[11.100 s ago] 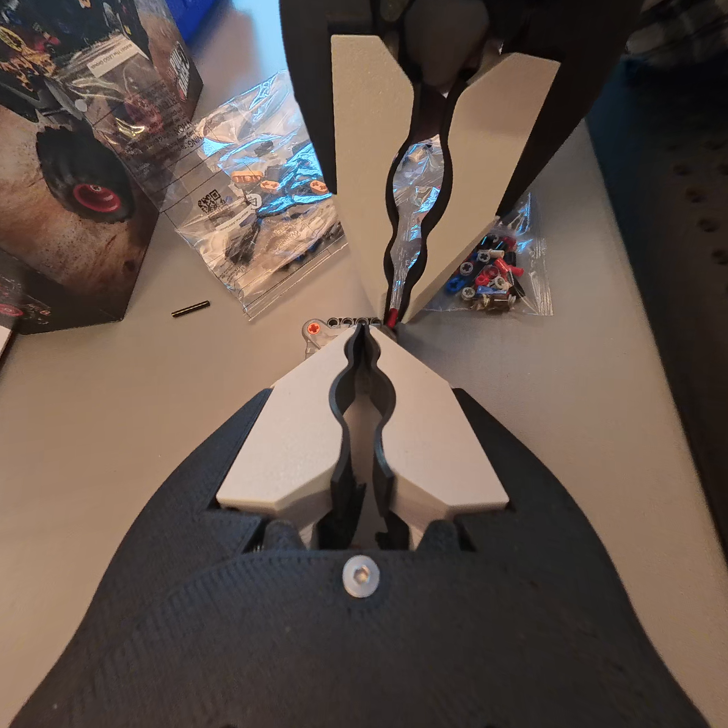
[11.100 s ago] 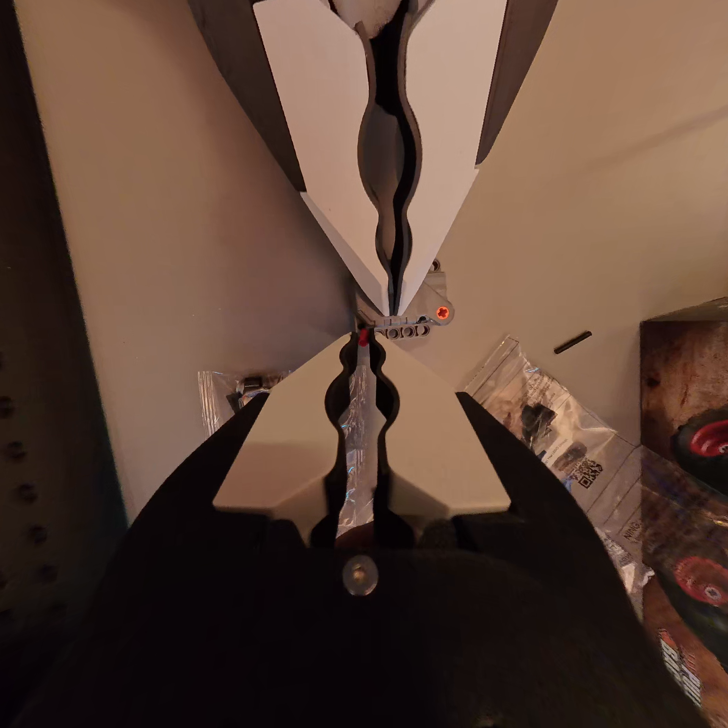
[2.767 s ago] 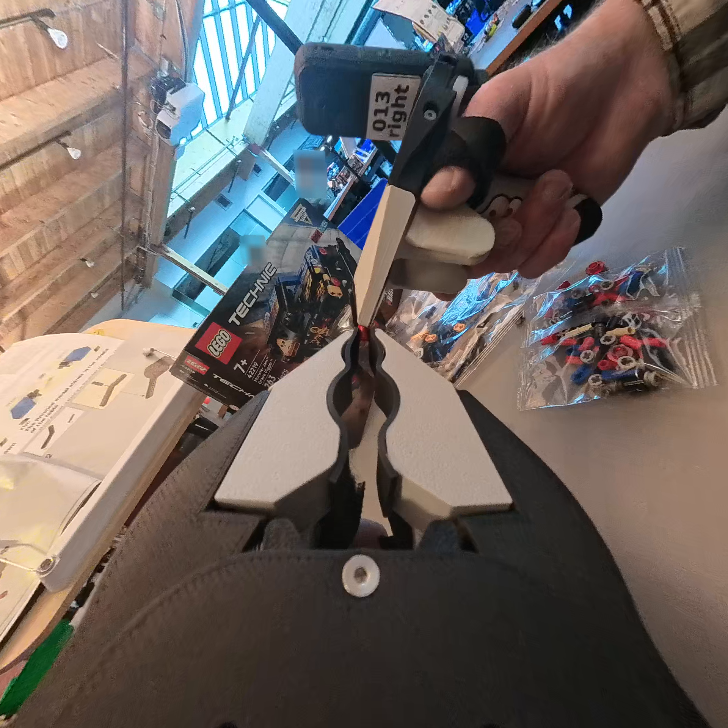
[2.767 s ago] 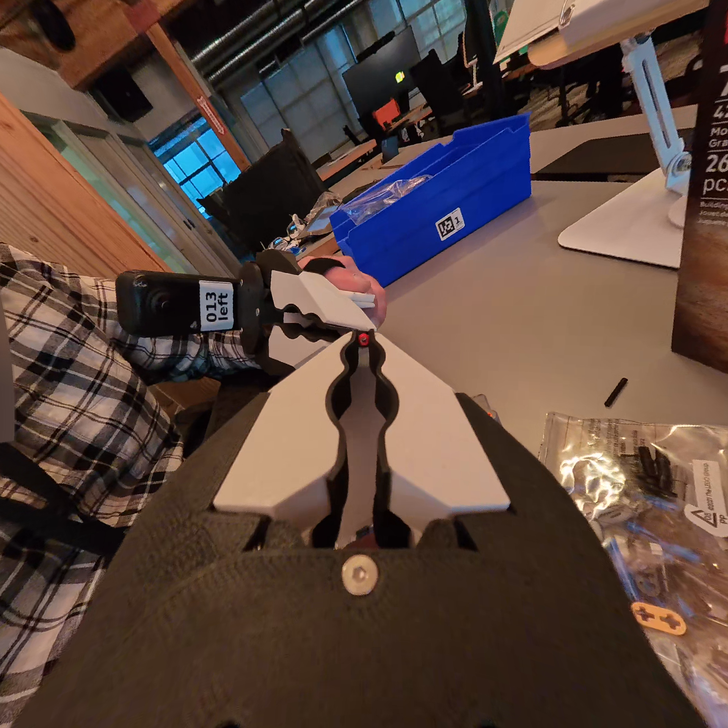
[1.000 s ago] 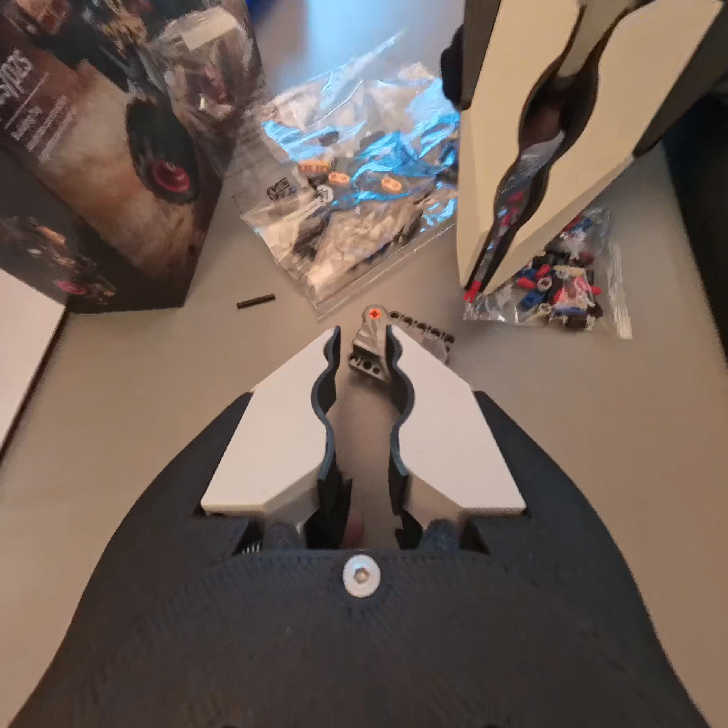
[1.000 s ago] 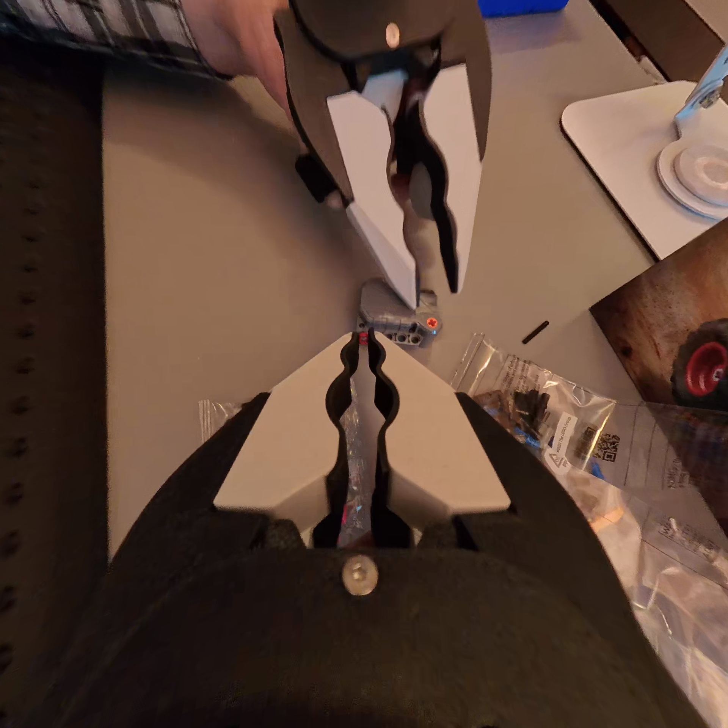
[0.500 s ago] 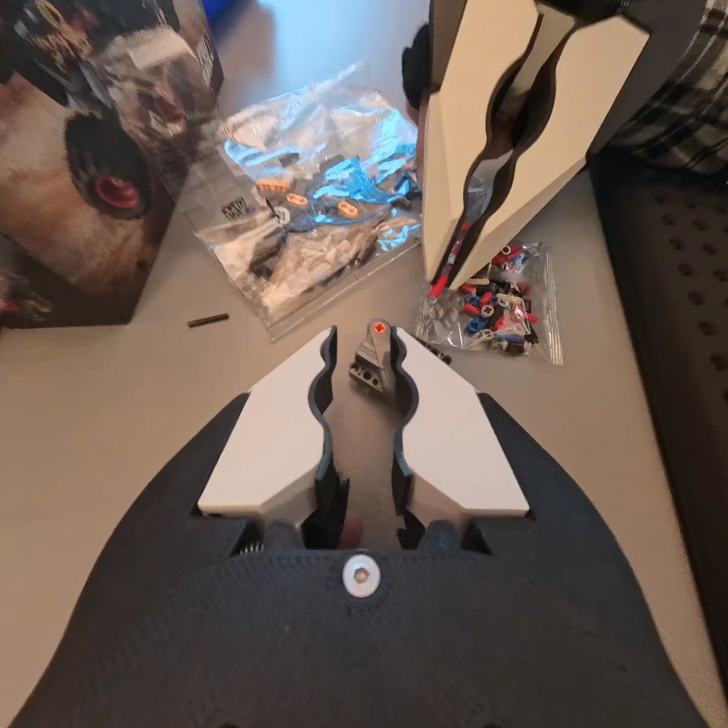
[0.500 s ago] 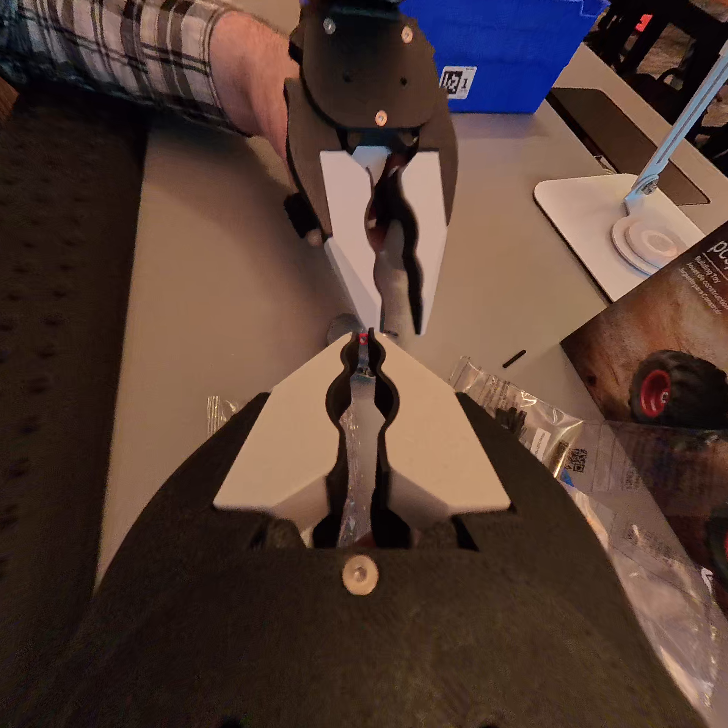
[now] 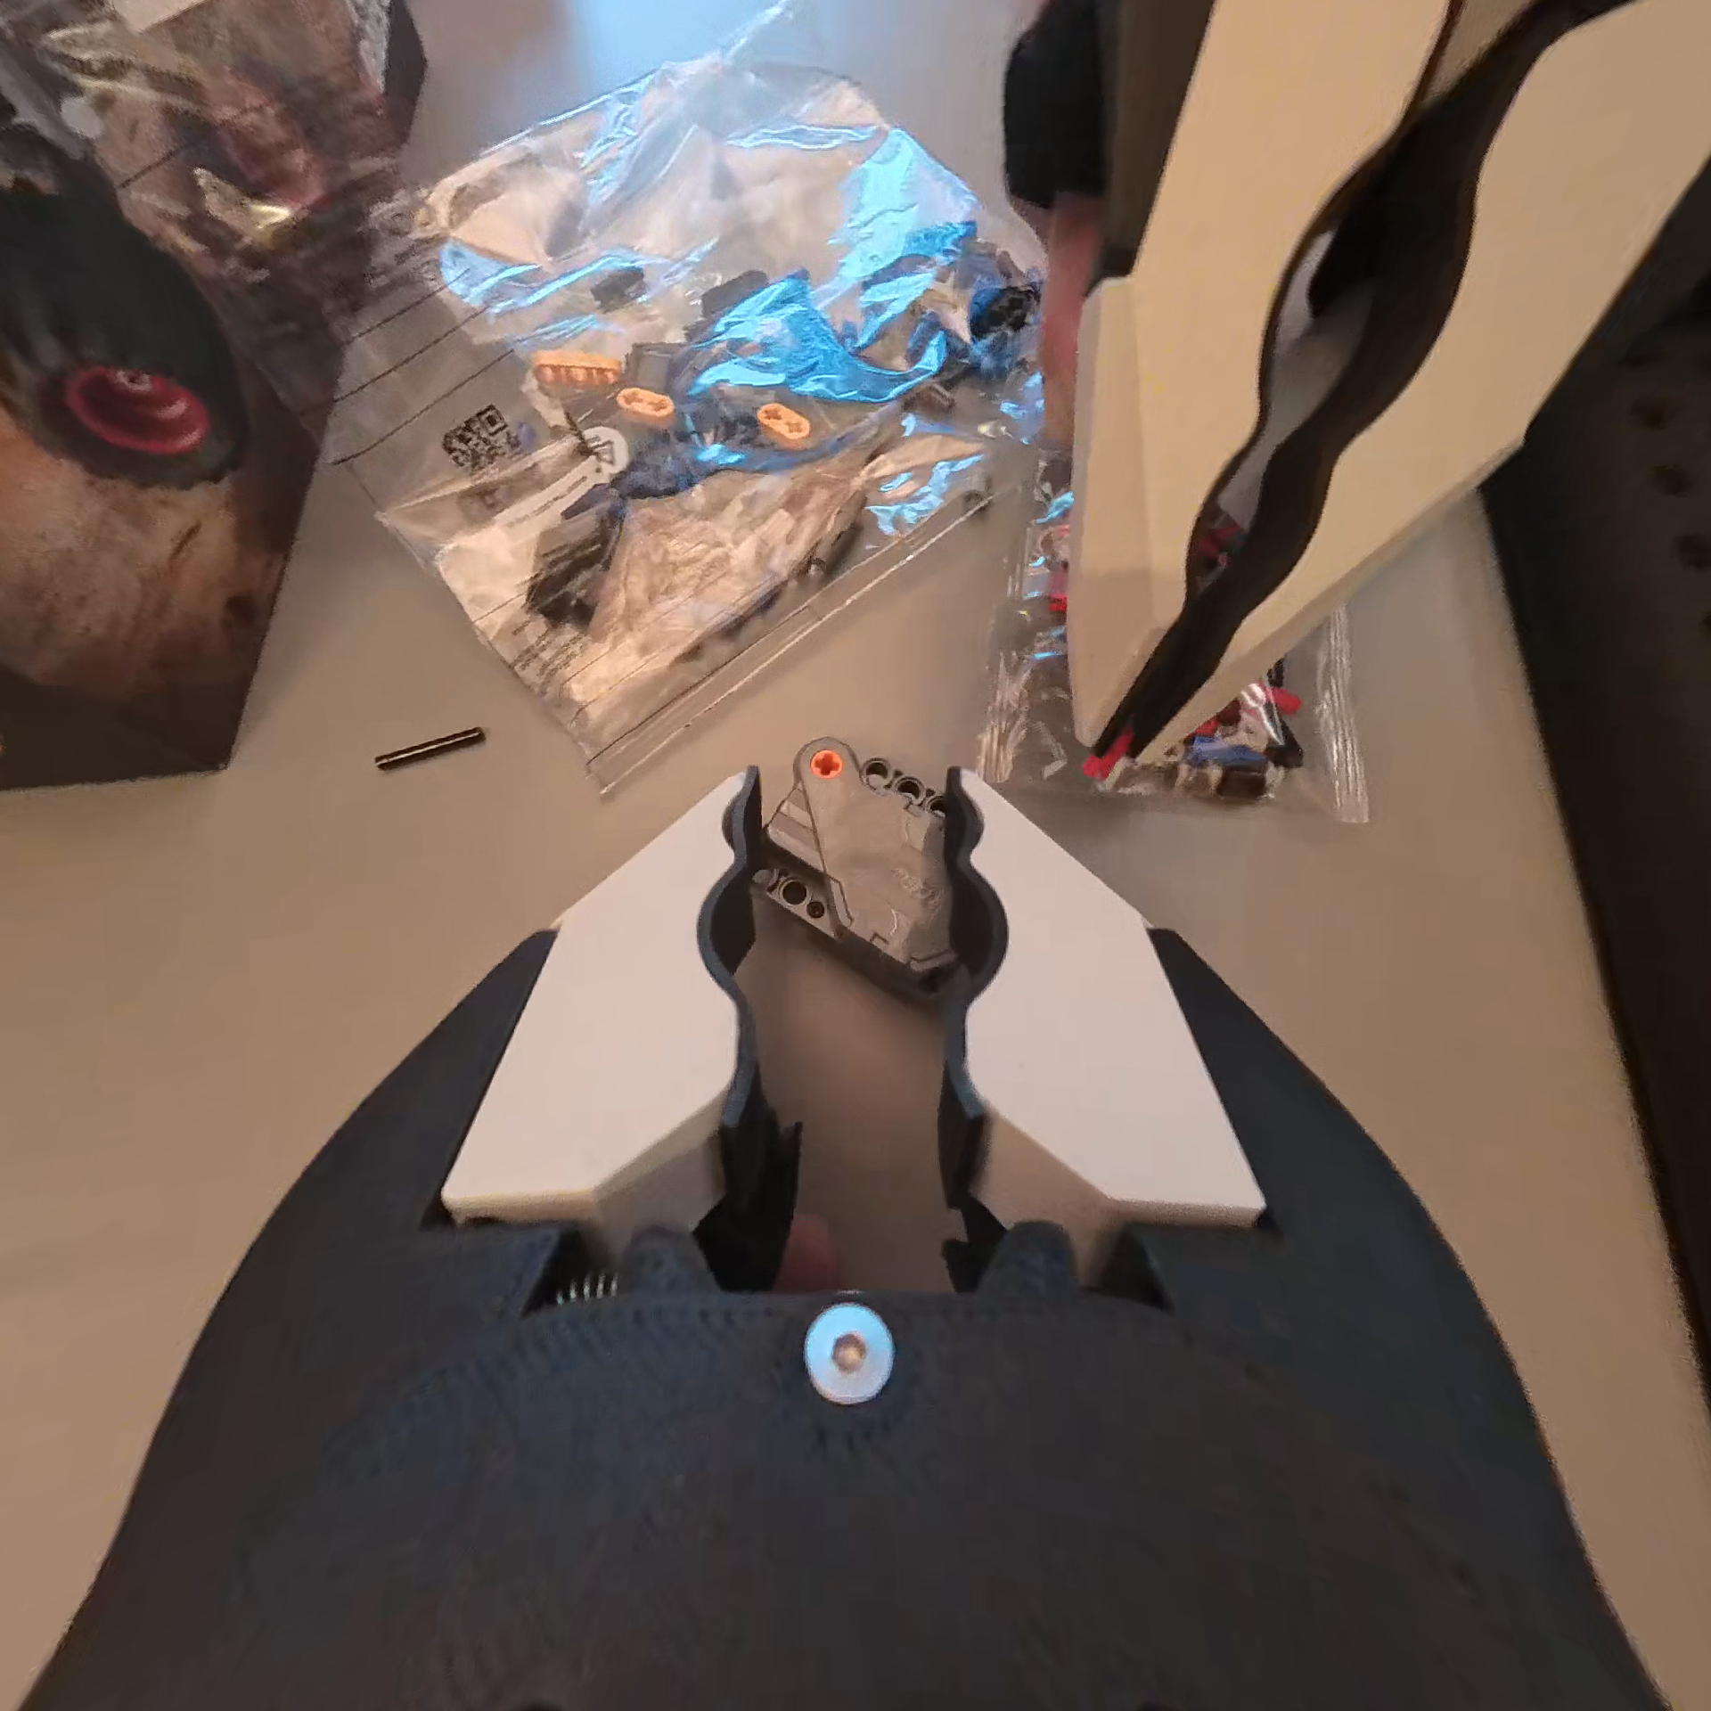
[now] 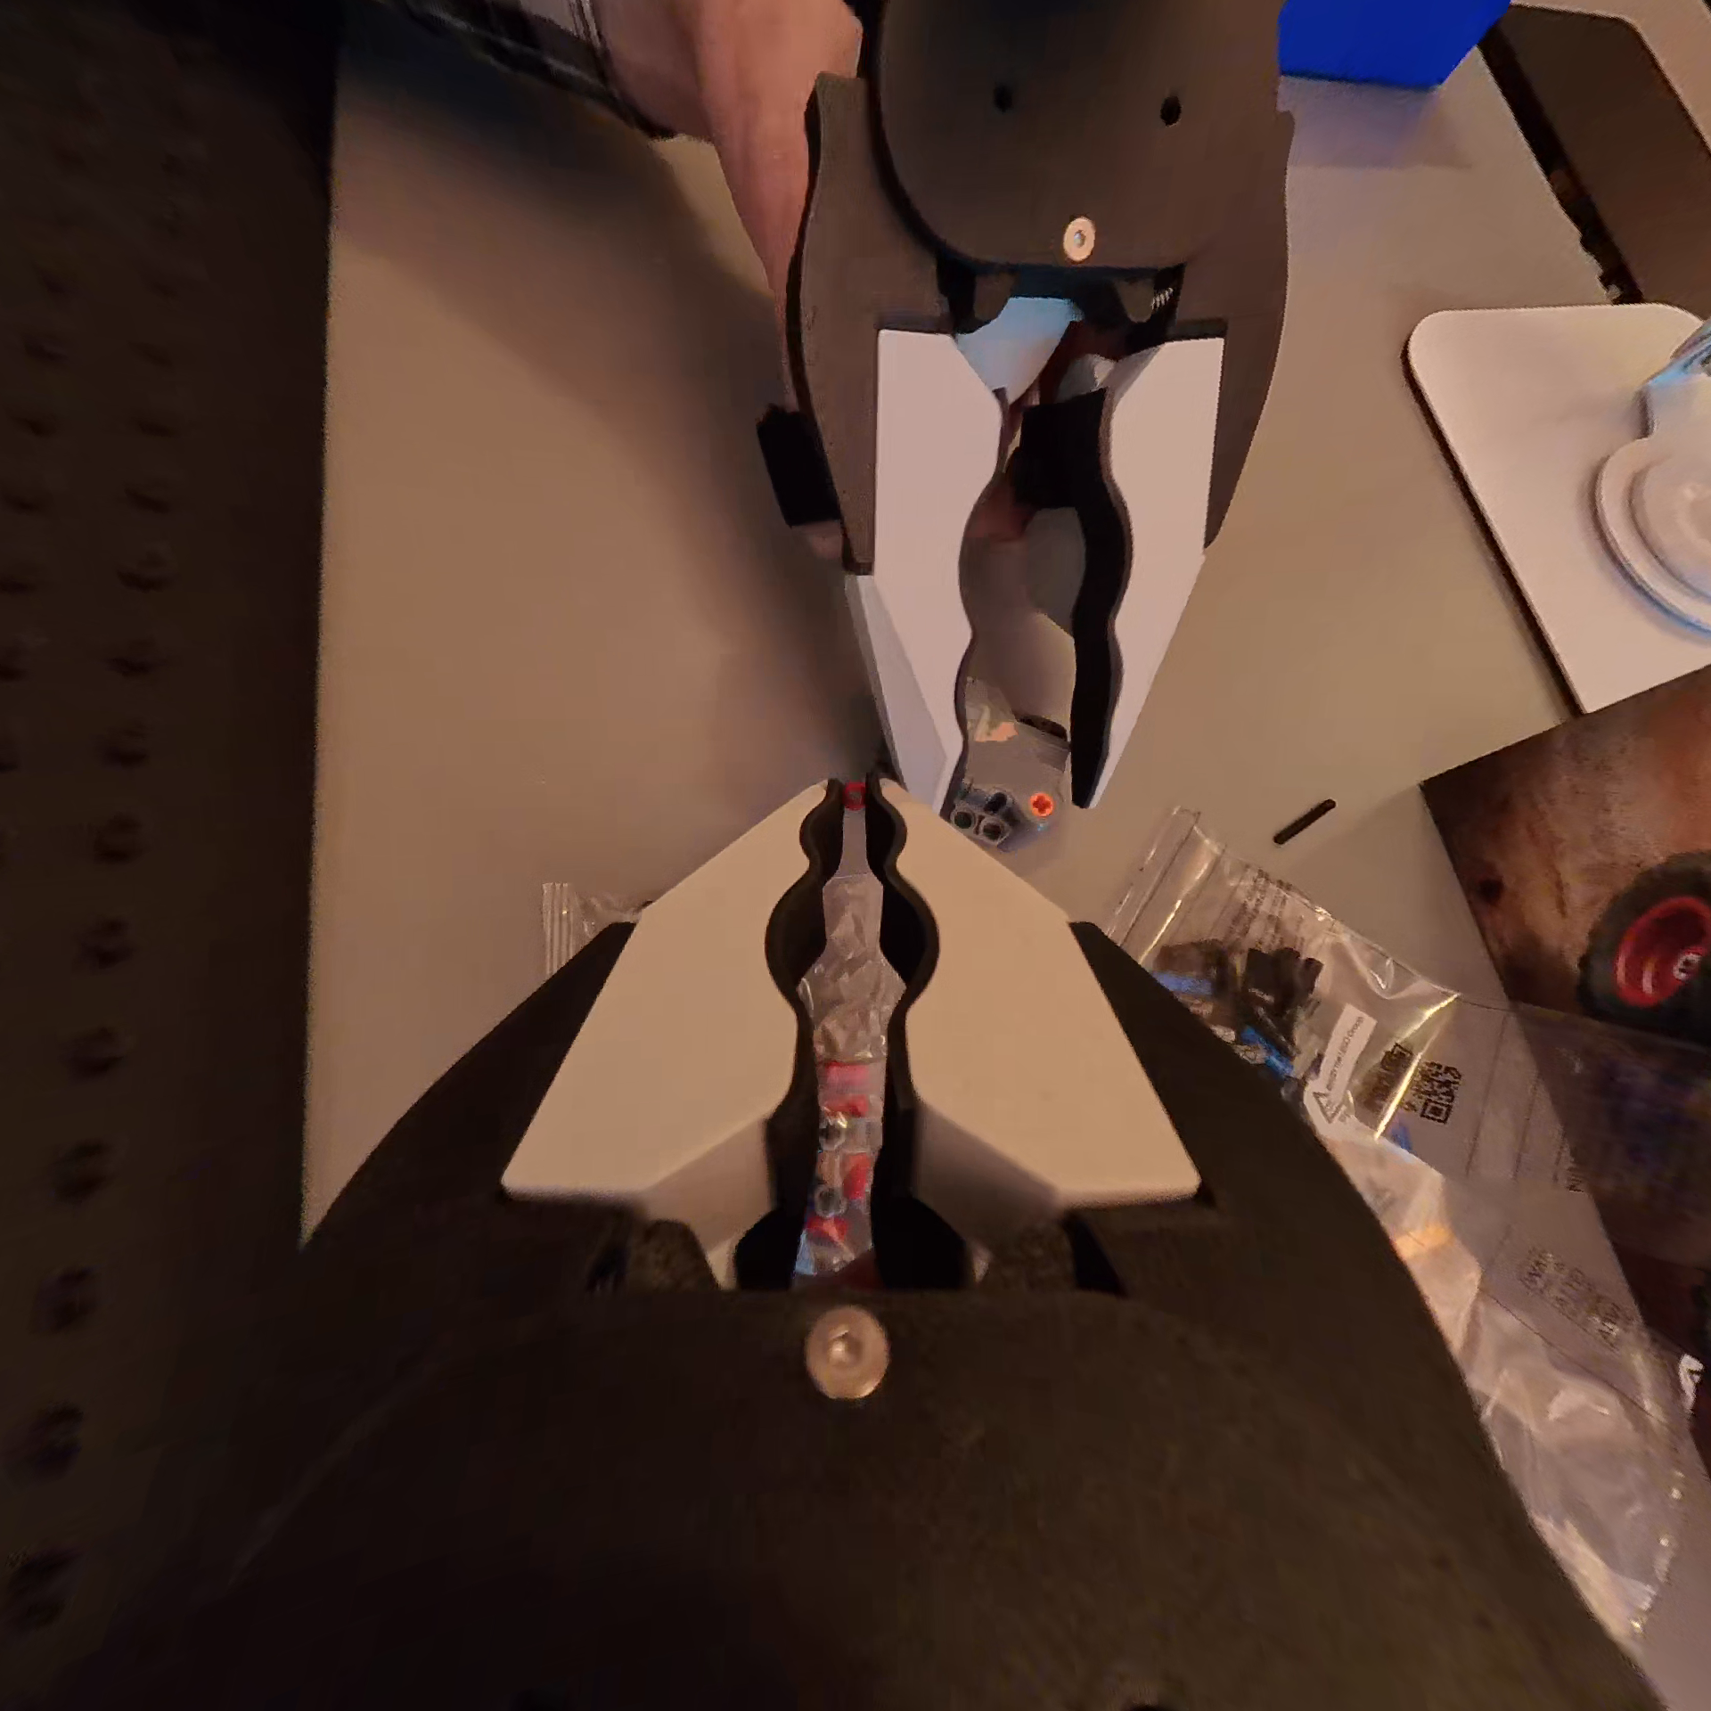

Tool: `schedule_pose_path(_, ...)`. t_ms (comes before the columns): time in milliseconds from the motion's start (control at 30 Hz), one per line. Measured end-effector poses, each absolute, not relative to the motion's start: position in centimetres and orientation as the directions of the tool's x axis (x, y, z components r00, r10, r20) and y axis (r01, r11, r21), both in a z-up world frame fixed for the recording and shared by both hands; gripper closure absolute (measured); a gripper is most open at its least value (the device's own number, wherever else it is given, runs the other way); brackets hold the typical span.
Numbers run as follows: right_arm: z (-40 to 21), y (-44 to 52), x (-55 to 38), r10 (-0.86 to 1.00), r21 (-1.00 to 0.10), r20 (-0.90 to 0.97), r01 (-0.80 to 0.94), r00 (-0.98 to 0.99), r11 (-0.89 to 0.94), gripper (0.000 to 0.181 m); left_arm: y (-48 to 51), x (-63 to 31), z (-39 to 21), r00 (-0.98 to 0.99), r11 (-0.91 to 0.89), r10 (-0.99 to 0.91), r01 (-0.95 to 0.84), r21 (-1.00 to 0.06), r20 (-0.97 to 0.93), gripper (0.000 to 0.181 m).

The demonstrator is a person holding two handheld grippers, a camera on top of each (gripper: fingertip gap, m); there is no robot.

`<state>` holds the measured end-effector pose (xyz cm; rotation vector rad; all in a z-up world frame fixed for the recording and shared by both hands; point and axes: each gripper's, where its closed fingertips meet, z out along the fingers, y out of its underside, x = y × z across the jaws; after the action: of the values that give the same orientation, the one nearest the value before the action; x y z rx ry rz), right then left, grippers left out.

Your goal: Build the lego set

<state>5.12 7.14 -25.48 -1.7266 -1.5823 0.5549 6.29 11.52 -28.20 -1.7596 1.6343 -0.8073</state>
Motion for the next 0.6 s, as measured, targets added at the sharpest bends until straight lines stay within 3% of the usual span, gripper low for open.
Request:
schedule_pose_path(100, -25.8, 7.5, 4.9, 0.973, -0.724, 0.168, 0.690, 0.159, 0.013, 0.179, 12.2, 6.3, -26.9, 0.097, -0.138, -0.990, -0.574, -0.807, 0.101, 0.151)
schedule_pose_path(333, -27.1, 8.1, 4.5, 0.970, -0.663, 0.194, 0.748, 0.145, 0.020, 0.178, 12.1, 6.3, -28.3, 0.097, -0.128, -0.992, -0.616, -0.777, 0.086, 0.164)
schedule_pose_path(600, -27.5, 8.2, 3.9, 0.972, -0.624, 0.202, 0.781, 0.121, 0.032, 0.179, 12.1, 6.4, -28.4, 0.116, -0.152, -0.988, -0.614, -0.775, 0.102, 0.165)
